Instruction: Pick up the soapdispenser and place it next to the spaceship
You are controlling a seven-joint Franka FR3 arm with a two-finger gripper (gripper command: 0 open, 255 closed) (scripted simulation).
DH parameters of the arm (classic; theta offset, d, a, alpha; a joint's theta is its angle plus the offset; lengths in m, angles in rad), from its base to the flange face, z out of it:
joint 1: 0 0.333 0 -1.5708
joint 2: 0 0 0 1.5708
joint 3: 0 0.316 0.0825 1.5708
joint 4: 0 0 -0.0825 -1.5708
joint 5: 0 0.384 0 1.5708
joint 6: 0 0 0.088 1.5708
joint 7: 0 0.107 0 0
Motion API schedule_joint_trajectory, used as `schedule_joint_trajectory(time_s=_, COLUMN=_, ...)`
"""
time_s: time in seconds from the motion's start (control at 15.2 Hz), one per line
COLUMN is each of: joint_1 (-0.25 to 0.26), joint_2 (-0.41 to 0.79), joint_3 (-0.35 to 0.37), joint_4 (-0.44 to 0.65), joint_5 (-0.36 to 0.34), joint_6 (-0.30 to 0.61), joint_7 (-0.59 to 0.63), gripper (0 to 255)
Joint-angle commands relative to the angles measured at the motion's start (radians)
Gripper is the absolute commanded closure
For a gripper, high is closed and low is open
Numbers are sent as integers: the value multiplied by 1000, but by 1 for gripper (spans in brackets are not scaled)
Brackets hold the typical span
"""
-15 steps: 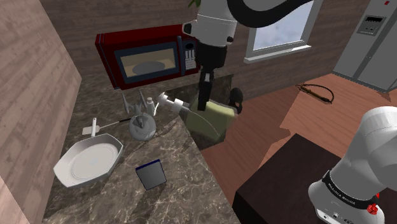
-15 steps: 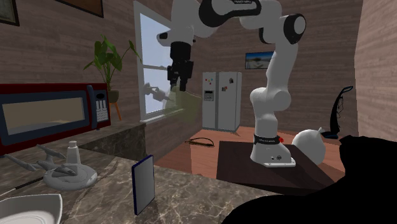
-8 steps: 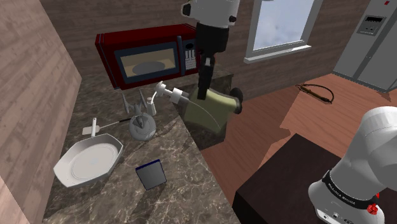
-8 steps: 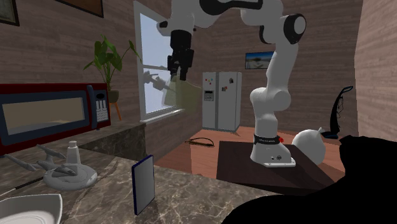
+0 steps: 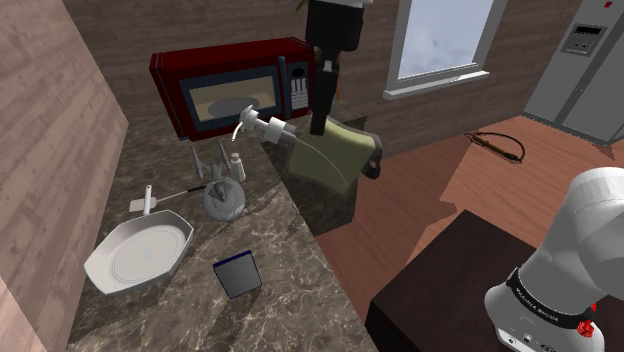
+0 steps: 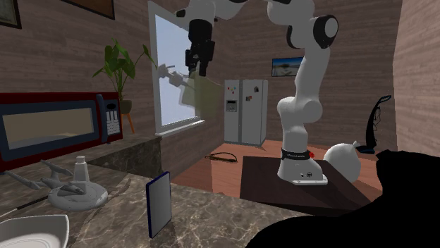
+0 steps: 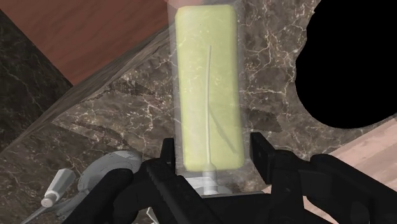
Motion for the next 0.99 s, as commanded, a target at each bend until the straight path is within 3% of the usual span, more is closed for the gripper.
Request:
schedule_joint_trajectory(time_s=0.0, joint_1=1, joint_2=34, joint_3=8, joint_4=22, joint_5=-5, joint_6=14, joint_7=8, gripper=255)
schedule_joint_trajectory(time_s=0.46, joint_1=8, joint_2=272, joint_3=49, joint_4=149, joint_5=-56, joint_6=126, joint_7=53, gripper=255)
schedule_joint_trajectory(time_s=0.92, joint_1=39, joint_2=537, joint_3=66, joint_4=355, joint_5=-132, joint_6=183, joint_7=104, gripper=255)
